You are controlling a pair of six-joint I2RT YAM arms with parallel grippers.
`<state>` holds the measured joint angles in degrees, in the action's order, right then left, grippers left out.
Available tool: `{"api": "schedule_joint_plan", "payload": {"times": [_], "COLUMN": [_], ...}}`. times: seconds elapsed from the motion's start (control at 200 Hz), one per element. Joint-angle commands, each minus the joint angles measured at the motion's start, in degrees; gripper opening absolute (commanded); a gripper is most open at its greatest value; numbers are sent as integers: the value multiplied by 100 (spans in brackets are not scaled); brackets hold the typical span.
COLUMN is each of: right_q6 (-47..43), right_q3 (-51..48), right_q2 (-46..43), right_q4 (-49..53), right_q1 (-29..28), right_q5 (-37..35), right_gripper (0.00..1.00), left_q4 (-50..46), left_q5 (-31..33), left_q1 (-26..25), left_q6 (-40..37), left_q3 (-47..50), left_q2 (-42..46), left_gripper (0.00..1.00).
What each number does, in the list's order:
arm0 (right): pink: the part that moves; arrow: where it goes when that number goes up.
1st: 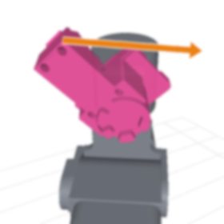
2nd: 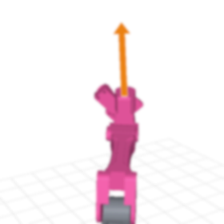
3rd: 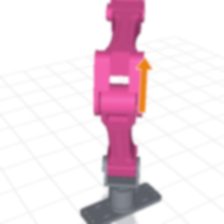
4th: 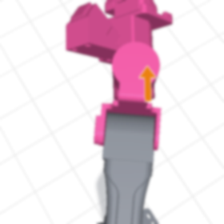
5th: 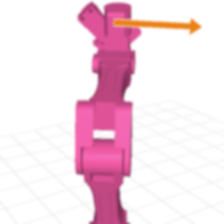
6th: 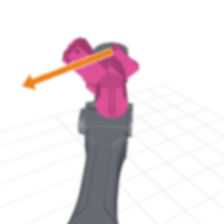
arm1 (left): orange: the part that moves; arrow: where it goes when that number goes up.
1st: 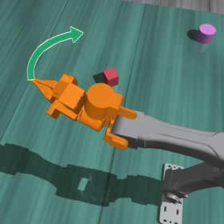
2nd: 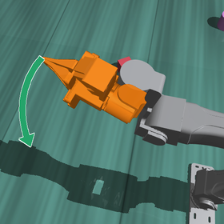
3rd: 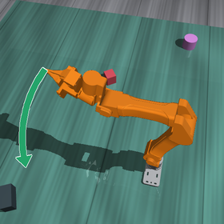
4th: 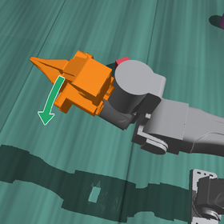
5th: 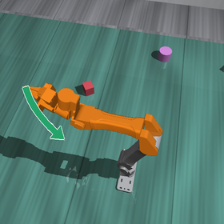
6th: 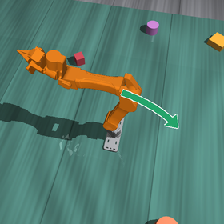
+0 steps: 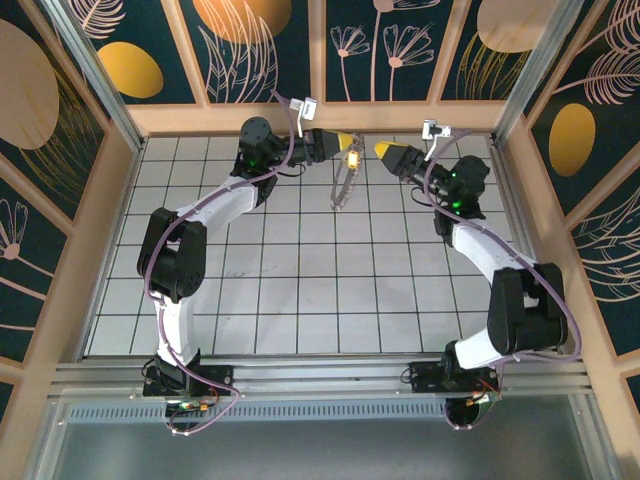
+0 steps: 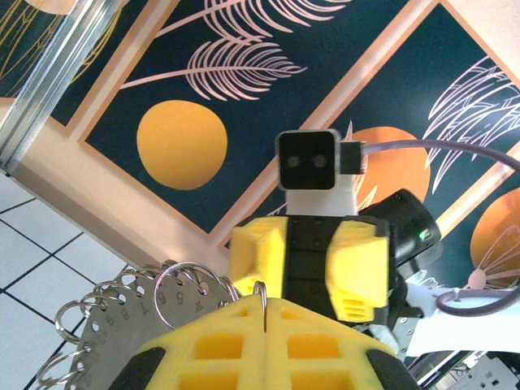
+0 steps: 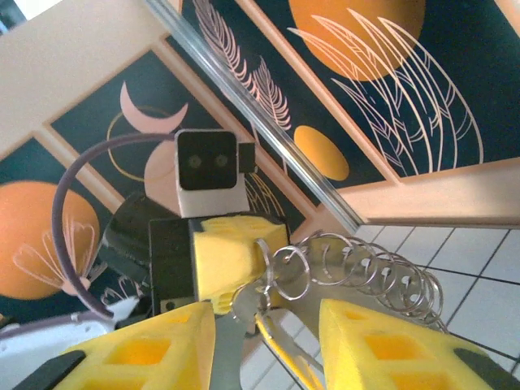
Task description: Put the keys on the keyring
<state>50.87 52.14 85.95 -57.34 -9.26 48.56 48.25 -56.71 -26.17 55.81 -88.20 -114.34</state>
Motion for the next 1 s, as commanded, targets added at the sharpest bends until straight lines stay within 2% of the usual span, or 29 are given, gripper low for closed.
{"api": "schedule_joint_plan", "payload": {"times": [0.0,0.485,0.996], "right_q6": [852,906,944], "right_q3": [268,648,894], "right_q2": [253,674,948], "right_q4": [-1057,-1033,-1066], "right_q1": [-171,-464,-567], "right_q5": [-308,-485,-360], "right_gripper": [39,36,25], "left_q4": [449,475,528], "left_q5": [276,393,362], "left_q1": [-11,-12,-18], "left_q6": [235,382,415], "left_q3": [55,81,60], "left_q2": [297,228,201], "left_gripper": [0,0,0]}}
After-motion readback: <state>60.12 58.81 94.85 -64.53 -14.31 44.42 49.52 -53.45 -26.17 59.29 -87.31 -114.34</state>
